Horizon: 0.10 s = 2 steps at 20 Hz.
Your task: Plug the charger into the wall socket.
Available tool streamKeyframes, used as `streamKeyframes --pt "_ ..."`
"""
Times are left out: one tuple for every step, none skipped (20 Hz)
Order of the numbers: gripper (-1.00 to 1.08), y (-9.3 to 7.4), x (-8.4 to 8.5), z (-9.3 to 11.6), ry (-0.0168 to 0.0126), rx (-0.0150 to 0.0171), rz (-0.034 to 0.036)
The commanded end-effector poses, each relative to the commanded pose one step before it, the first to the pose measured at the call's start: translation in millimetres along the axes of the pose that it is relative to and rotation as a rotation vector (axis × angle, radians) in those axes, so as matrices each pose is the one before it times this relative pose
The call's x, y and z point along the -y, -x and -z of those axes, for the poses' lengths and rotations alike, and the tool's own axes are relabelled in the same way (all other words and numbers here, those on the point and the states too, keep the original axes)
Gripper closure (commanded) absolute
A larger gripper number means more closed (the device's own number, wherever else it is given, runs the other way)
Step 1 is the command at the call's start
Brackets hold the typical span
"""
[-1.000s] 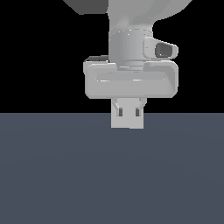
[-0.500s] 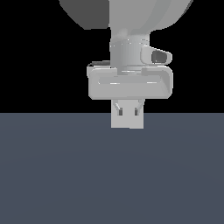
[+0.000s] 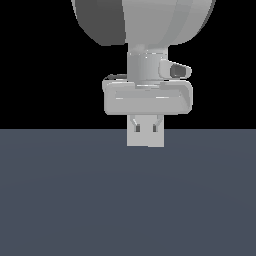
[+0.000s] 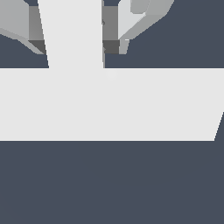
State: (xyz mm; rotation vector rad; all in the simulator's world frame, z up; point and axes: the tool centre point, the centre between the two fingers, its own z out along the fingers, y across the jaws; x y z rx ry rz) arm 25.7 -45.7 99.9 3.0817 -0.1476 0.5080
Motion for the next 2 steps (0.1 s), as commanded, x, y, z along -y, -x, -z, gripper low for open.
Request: streamKeyframes --pt "1.08 -1.13 0.14 -0.22 0.00054 -0.00029 0.00065" --pt "1.08 0.15 -0.03 0.04 0.00000 0.00000 0.00000"
